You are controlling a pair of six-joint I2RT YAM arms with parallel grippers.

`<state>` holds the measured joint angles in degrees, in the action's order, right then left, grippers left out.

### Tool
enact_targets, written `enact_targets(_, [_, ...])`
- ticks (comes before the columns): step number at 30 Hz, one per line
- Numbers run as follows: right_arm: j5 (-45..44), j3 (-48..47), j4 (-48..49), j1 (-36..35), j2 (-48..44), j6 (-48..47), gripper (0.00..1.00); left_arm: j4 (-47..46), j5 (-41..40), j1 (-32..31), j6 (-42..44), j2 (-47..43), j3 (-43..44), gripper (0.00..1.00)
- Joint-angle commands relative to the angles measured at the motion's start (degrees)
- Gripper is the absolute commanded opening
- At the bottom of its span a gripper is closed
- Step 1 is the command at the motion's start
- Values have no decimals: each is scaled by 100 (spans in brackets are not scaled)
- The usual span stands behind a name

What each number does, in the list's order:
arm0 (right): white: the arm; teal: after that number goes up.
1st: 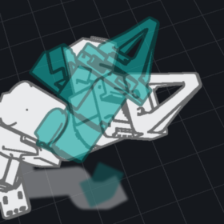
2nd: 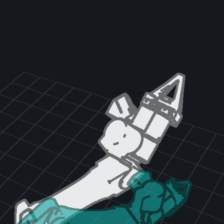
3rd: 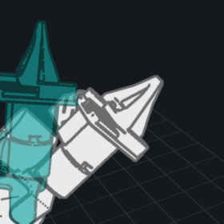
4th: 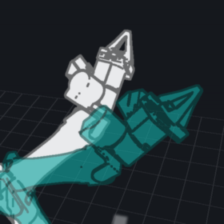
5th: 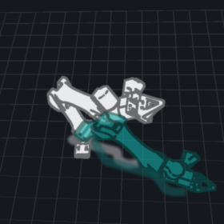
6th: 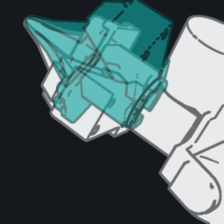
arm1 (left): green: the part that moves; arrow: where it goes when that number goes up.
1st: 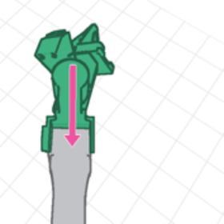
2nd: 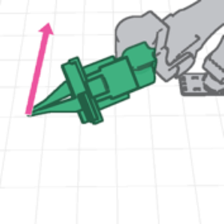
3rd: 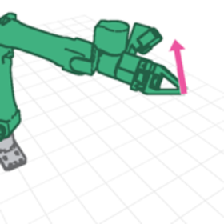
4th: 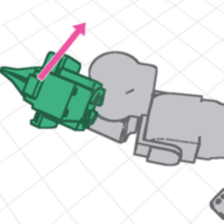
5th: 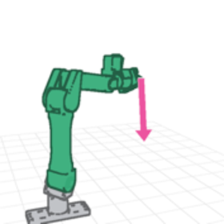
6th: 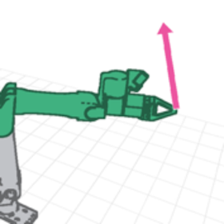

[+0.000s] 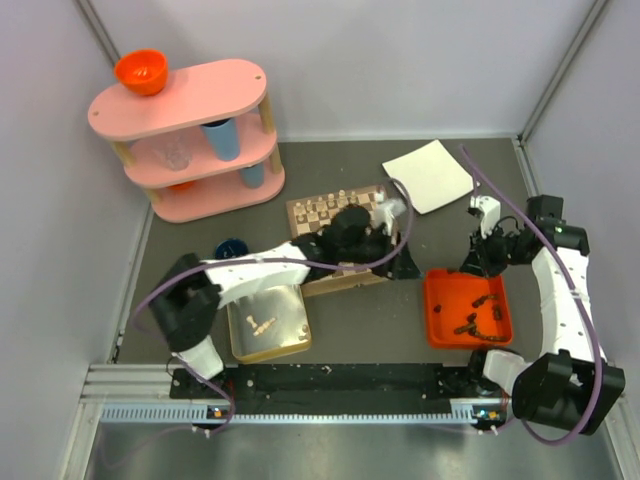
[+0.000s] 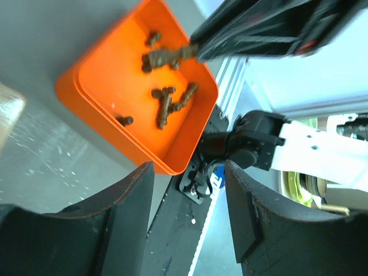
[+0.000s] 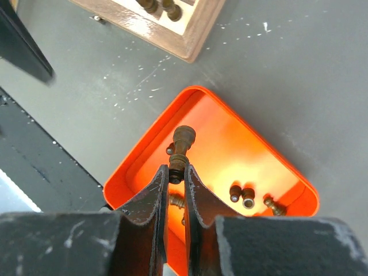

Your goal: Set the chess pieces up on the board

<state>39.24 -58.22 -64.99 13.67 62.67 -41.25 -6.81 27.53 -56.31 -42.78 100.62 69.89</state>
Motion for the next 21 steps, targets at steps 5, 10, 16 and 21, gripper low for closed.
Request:
enact_targets(5, [461,-708,-110,-952,402,249,0,299,-634,1016,1376,-2282,-1038,68])
enact_targets(10, [409,-1288,-102,-1647,790,390,0,1383,-1302,1815,2421,-3388,-1302,84])
enact_targets(16, [268,-1851,-101,-2430,1255,434,0,2139,-1785,2125,3432,-4312,-1636,85])
enact_targets(21, [-83,-2298,-101,-3097,1677,460,0,2763,-2697,2125,4233,-4796,-1759,84])
